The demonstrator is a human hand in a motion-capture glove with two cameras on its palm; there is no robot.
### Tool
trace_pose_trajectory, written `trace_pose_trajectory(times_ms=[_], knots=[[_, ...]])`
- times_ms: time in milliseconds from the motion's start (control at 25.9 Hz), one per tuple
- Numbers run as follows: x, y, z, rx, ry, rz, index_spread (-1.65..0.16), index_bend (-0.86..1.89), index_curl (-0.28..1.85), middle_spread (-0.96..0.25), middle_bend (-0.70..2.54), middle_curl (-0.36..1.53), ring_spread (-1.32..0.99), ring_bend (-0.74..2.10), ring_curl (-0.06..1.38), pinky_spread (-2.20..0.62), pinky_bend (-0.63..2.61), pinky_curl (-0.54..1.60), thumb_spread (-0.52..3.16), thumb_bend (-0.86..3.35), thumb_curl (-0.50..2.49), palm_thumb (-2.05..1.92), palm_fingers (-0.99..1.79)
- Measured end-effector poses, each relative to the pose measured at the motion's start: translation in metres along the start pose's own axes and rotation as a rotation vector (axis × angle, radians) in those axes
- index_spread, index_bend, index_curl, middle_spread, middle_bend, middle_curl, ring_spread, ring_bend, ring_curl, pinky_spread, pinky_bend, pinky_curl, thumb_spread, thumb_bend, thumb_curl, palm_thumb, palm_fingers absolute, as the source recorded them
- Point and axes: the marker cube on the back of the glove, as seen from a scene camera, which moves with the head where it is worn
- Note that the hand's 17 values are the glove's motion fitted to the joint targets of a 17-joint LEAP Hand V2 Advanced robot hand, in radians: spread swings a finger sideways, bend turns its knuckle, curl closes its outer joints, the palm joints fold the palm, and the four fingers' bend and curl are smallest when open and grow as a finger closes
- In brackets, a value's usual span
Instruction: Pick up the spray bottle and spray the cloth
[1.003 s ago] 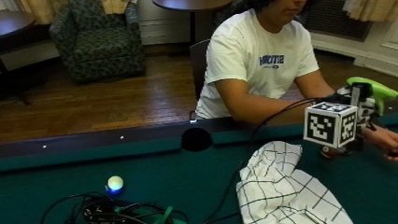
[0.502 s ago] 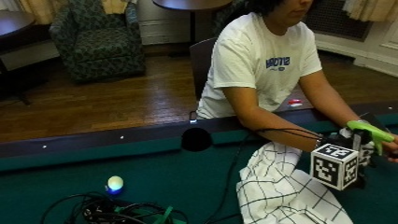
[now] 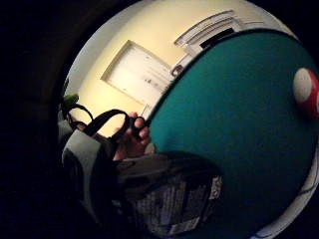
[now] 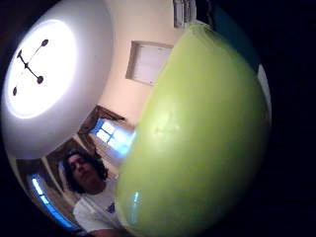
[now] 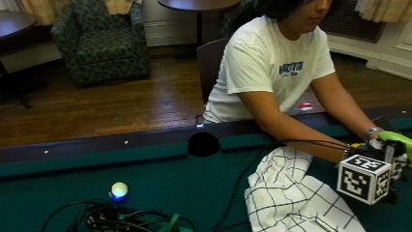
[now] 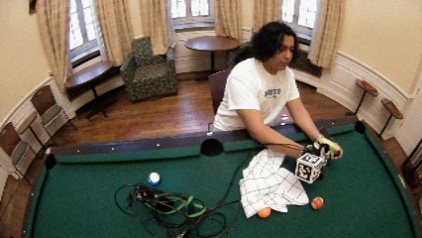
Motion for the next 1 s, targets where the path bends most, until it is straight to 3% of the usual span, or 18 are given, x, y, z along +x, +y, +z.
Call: trace_pose_trajectory(times_ms=[386, 733, 1003], knots=[[0.016, -0.042, 0.012, 0.012, -0.019, 0.012, -0.29, 0.34, 0.67, -0.22, 0.72, 0.58, -0.23, 0.78, 0.51, -0.29, 0.50, 0.44, 0.24, -0.03, 0.85, 0.93, 1.38], [0.025, -0.033, 0.014, -0.046, -0.043, 0.096, -0.30, 0.36, 0.67, -0.21, 0.72, 0.58, -0.21, 0.75, 0.50, -0.29, 0.44, 0.43, 0.26, -0.03, 0.85, 0.92, 1.32], [0.040, -0.025, 0.012, -0.102, 0.019, 0.111, -0.29, 0.23, 0.63, -0.19, 0.71, 0.56, -0.19, 0.72, 0.48, -0.23, 0.38, 0.41, 0.47, -0.05, 0.81, 0.84, 1.22]])
